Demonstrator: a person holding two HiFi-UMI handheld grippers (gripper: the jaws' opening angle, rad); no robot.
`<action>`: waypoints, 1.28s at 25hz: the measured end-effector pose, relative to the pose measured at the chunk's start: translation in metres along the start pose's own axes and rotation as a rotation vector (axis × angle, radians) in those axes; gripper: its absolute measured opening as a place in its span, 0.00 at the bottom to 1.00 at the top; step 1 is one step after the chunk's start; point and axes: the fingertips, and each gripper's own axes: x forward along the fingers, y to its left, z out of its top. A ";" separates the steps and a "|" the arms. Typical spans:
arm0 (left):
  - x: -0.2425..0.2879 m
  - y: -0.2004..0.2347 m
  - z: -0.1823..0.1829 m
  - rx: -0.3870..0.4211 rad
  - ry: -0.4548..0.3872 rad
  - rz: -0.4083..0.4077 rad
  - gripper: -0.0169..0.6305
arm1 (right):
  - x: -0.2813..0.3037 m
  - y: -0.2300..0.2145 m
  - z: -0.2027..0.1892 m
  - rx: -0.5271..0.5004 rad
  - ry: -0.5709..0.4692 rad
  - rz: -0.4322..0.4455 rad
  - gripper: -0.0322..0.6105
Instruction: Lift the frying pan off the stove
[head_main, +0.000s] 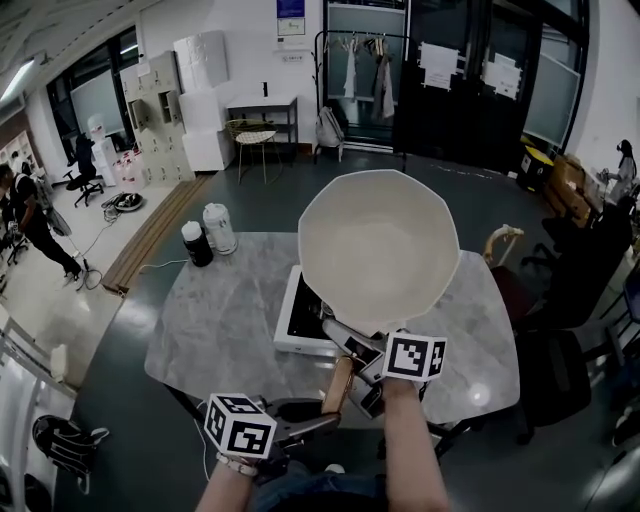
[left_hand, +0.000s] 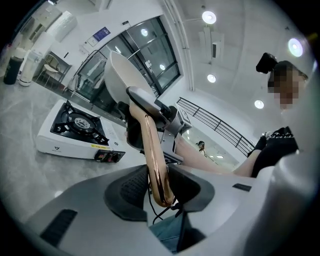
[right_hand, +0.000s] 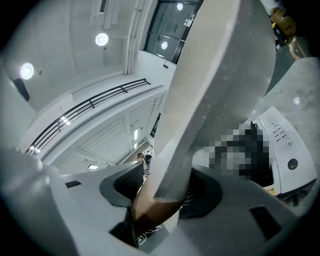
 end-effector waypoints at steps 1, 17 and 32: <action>0.002 0.000 -0.001 0.003 0.005 -0.004 0.24 | -0.005 0.000 0.002 -0.011 -0.008 -0.009 0.39; 0.058 -0.035 -0.012 0.079 0.156 -0.189 0.22 | -0.090 -0.002 0.034 -0.108 -0.130 -0.117 0.39; 0.071 -0.042 0.010 0.115 0.164 -0.248 0.21 | -0.105 0.005 0.063 -0.125 -0.115 -0.093 0.39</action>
